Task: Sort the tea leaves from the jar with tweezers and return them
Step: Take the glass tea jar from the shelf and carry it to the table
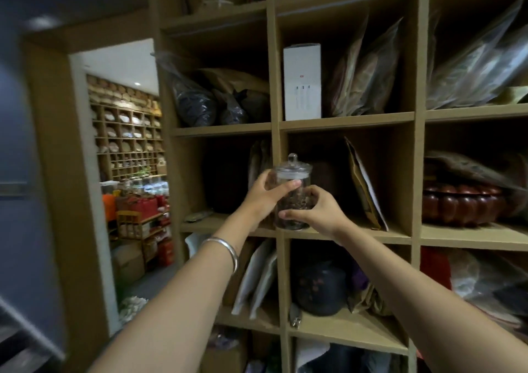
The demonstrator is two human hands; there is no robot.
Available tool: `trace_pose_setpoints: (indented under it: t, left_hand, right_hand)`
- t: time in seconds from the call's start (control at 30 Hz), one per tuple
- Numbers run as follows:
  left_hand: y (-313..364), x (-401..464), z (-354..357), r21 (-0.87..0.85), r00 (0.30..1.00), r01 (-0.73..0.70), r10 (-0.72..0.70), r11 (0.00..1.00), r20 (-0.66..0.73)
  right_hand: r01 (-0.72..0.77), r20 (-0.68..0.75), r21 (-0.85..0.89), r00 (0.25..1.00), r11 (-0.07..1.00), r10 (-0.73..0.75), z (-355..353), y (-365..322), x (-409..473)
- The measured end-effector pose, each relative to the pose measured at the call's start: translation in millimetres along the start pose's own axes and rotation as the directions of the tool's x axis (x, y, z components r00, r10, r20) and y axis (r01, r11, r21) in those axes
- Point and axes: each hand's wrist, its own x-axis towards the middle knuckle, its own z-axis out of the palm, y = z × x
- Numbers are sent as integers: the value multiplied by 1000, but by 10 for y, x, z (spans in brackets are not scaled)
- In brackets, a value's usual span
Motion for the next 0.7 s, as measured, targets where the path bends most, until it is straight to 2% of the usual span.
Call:
trace_pose_setpoints:
  t: [0.17, 0.27, 0.37, 0.5, 0.7]
  left_hand:
    - [302, -547, -548, 94, 979, 43, -23, 995, -202]
    - [510, -1003, -963, 129, 941, 88, -40, 988, -337]
    - [758, -1532, -1436, 196, 882, 155, -46, 968, -470]
    - [1126, -2305, -2133, 262, 768, 252, -28, 932, -640]
    - [1927, -3786, -3020, 325, 538, 365, 87, 872, -838]
  right_hand:
    - [58, 153, 120, 985, 991, -76, 534, -368, -91]
    - [98, 249, 198, 957, 975, -147, 1018, -639, -179]
    - [128, 366, 302, 899, 944, -239, 1572, -1021, -388]
    - [128, 488, 488, 780, 864, -392, 2405, -1649, -738]
    - [56, 601, 657, 562, 751, -568, 3633, -2890, -1599]
